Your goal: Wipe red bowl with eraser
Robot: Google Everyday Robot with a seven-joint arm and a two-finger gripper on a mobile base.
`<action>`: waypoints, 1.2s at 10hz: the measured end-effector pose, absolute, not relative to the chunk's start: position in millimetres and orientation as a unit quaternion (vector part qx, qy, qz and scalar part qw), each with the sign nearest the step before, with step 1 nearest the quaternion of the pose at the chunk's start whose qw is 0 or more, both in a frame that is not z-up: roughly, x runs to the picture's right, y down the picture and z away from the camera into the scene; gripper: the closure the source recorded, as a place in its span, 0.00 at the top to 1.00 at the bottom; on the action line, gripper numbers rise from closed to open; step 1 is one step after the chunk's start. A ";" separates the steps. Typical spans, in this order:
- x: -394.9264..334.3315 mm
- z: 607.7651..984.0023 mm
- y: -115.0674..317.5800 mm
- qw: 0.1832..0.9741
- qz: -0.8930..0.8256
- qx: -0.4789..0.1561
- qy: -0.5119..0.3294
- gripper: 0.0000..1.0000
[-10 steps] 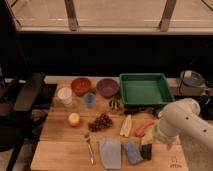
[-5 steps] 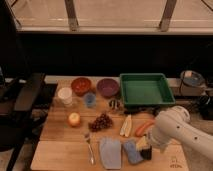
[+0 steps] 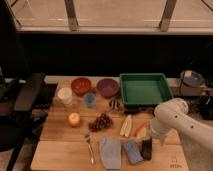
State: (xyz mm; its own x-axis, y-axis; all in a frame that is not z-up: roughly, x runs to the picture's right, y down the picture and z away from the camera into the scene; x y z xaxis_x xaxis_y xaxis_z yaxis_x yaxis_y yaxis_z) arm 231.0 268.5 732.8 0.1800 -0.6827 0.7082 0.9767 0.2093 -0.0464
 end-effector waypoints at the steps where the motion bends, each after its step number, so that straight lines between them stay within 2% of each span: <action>1: 231.7 739.5 267.4 0.723 -0.571 -0.263 -0.287 0.71; 5: 239.1 763.3 266.5 0.720 -0.559 -0.283 -0.300 0.71; 9: 246.4 781.6 289.0 0.712 -0.543 -0.311 -0.319 0.70; 10: 247.7 784.4 294.7 0.709 -0.540 -0.317 -0.325 0.63; 12: 250.7 783.1 299.8 0.705 -0.538 -0.320 -0.332 0.41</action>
State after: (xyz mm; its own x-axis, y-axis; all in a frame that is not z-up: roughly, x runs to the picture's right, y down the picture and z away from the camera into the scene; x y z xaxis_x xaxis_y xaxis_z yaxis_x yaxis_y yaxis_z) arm 250.7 299.8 783.1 0.2006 -0.5459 0.8135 0.9717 0.2163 -0.0944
